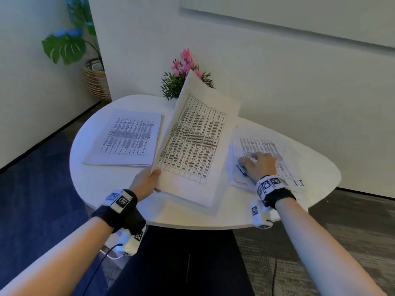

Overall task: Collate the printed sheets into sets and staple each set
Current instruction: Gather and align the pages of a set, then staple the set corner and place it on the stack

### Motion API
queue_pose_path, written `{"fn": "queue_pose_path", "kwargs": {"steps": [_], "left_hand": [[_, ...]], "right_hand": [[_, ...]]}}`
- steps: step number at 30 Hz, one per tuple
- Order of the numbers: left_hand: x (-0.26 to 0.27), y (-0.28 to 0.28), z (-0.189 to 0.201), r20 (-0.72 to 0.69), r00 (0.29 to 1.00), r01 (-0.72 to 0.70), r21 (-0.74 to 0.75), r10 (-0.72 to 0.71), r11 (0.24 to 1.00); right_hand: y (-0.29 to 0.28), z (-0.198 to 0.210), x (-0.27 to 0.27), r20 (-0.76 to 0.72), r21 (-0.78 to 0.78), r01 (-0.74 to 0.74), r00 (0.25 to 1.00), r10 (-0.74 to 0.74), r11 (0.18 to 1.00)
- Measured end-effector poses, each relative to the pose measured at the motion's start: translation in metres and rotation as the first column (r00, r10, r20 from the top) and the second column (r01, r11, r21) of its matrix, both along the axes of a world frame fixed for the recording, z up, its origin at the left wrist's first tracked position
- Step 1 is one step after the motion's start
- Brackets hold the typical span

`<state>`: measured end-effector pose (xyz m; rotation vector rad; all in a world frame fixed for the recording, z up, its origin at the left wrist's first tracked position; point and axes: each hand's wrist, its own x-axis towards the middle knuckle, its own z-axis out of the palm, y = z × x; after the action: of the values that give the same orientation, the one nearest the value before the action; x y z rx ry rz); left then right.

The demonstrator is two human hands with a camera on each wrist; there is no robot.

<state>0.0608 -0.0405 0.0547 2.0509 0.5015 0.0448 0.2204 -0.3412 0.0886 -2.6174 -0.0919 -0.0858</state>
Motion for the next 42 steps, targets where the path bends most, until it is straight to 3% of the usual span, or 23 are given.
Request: {"fn": "queue_pose_path", "kwargs": {"steps": [3,5,11,13,15,18,20,24,27,31,36,42], "left_hand": [[-0.014,0.009,0.003,-0.054,0.997,0.055,-0.053,-0.058,0.997],[-0.018,0.013,0.006,-0.073,0.993,0.086,-0.066,-0.091,0.994],[-0.015,0.017,0.015,-0.108,0.988,0.108,-0.055,-0.114,0.993],[-0.013,0.015,0.017,-0.119,0.986,0.112,-0.051,-0.118,0.992],[-0.011,0.013,0.017,-0.135,0.983,0.118,-0.07,-0.127,0.991],[-0.01,0.008,0.015,-0.152,0.977,0.145,-0.049,-0.15,0.988],[-0.008,0.005,0.016,-0.158,0.972,0.177,-0.012,-0.177,0.984],[-0.006,-0.006,0.023,-0.166,0.945,0.293,0.051,-0.282,0.955],[-0.005,-0.016,0.029,-0.178,0.924,0.358,0.085,-0.339,0.93],[-0.005,-0.023,0.035,-0.175,0.908,0.399,0.095,-0.38,0.912],[-0.004,-0.025,0.038,-0.172,0.899,0.422,0.093,-0.403,0.902],[-0.006,-0.023,0.033,-0.2,0.892,0.433,0.126,-0.404,0.893]], "right_hand": [[-0.005,-0.01,0.021,-0.174,-0.429,-0.025,0.983,-0.056,0.903],[-0.003,-0.018,0.027,-0.226,-0.457,-0.089,0.974,-0.019,0.885],[-0.009,-0.028,0.034,-0.255,-0.224,-0.023,0.966,-0.036,0.974],[-0.013,-0.029,0.036,-0.259,-0.077,0.092,0.96,-0.109,0.993],[-0.019,-0.022,0.033,-0.249,0.159,0.25,0.946,-0.206,0.955],[-0.025,0.005,0.023,-0.186,0.591,0.393,0.916,-0.355,0.704],[-0.028,0.034,0.02,-0.052,0.778,0.309,0.899,-0.435,0.546],[-0.021,0.095,0.015,0.09,0.96,0.032,0.906,-0.414,0.277],[-0.002,0.128,0.01,0.051,0.992,-0.012,0.945,-0.324,0.122],[0.018,0.139,0.011,0.13,0.987,-0.091,0.94,-0.316,0.135],[0.026,0.118,0.016,0.114,0.97,-0.038,0.943,-0.311,0.242],[0.029,0.116,0.019,0.104,0.982,-0.044,0.937,-0.335,0.182]]}}
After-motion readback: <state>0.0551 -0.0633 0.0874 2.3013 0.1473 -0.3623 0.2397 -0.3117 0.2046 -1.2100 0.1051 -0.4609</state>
